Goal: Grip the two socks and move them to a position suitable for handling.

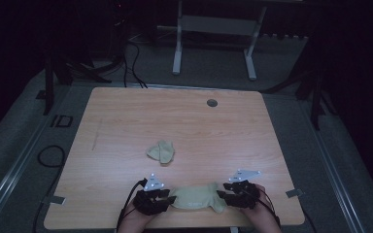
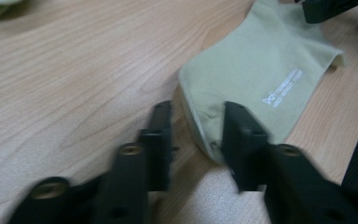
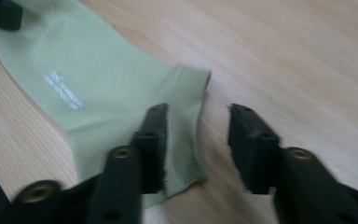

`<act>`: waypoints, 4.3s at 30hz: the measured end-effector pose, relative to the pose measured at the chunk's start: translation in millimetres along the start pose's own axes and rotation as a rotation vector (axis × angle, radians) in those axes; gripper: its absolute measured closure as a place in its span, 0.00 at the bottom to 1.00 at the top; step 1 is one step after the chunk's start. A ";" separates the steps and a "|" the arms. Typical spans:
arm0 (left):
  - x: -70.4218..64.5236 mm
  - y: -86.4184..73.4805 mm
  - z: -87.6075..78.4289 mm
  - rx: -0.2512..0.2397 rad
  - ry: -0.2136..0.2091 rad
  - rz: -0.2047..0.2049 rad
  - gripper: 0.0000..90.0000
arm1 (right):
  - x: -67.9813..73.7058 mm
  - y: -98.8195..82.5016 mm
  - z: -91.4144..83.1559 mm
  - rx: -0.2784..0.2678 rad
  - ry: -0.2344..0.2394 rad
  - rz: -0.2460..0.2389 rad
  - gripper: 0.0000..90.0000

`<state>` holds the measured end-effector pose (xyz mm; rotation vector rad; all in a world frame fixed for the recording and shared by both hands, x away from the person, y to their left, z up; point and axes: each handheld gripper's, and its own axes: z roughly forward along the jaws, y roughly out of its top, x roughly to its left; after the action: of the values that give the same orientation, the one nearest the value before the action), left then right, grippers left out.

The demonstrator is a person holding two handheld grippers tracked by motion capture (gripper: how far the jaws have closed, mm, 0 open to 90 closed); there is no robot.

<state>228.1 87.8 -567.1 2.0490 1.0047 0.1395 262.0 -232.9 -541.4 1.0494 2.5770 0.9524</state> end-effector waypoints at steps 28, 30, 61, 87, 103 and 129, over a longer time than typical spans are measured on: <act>39.5 -35.3 -57.8 -0.089 0.026 0.015 0.41 | 21.0 110.6 23.2 -0.048 0.012 -0.104 0.51; 41.7 -35.8 -59.7 -0.104 0.028 0.012 0.41 | 24.4 120.8 28.7 -0.047 0.014 -0.117 0.51; 45.7 -36.6 -61.3 -0.121 0.049 -0.042 0.28 | 53.3 214.4 166.2 0.111 -0.049 -0.028 0.51; 48.3 -38.8 -60.8 -0.133 0.081 -0.044 0.21 | 38.3 198.4 117.0 0.069 -0.103 -0.086 0.92; 46.1 -37.4 -57.4 -0.135 0.066 -0.032 0.23 | 29.0 137.9 64.3 0.036 -0.143 -0.092 0.92; 51.1 31.3 -16.0 -0.128 -0.021 0.048 0.38 | 6.3 122.4 50.0 0.030 -0.061 -0.103 0.73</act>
<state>274.8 123.1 -546.5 1.9547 0.9113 0.2021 345.5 -137.9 -502.1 0.9277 2.5753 0.8464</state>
